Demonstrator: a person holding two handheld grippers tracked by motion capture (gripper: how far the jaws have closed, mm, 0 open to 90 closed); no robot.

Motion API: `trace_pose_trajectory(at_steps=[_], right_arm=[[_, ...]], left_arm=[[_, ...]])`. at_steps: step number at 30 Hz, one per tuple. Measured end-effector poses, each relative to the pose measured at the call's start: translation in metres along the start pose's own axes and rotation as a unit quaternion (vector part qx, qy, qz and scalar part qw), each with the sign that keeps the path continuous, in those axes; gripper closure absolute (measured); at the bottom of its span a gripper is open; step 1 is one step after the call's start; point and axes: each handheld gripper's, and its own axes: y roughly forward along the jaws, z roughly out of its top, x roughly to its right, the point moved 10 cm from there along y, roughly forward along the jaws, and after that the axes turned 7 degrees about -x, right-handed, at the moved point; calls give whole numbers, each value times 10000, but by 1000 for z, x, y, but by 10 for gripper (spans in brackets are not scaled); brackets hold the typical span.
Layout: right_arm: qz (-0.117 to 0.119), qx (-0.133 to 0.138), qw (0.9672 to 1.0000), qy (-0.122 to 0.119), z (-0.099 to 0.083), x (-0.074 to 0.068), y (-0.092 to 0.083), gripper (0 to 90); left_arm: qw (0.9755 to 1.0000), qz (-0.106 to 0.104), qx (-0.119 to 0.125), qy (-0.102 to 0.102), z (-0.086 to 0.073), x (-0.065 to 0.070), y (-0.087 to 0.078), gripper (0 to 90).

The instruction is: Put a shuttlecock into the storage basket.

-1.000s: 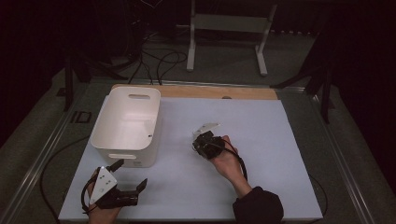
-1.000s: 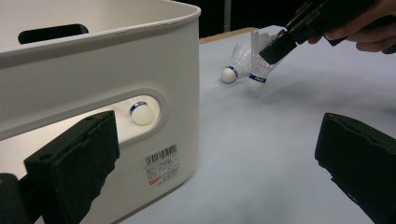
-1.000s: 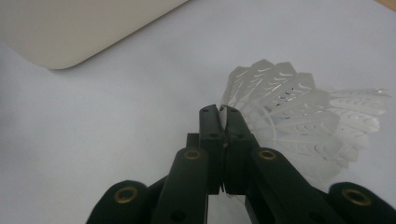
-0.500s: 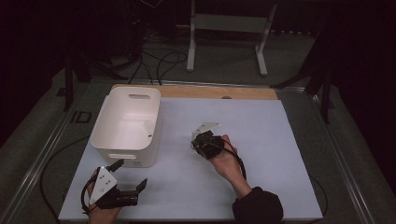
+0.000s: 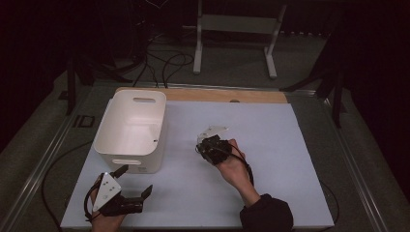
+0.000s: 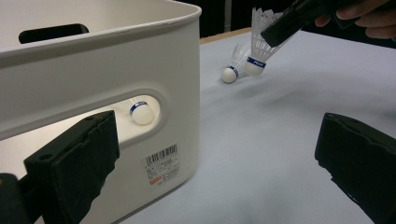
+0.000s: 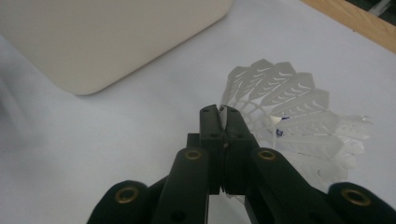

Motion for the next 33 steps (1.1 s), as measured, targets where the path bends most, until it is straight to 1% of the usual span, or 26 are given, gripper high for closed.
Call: trace_pose_trajectory(at_steps=[11,21,24,33], right_arm=[[8,128,9999,-70,7,-5,-6,888],[18,199,9998,-41,11,-9,-11,888],[19,222,9997,-88,13,-9,-12,887],[37,283,9996,-82,16,-12,-16,888]], left_arm=[[10000,4,0,9,0,0,0,4],[10000,4,3,7,0,0,0,4],[10000,3,-8,10,0,0,0,4],[10000,3,-8,12,0,0,0,4]])
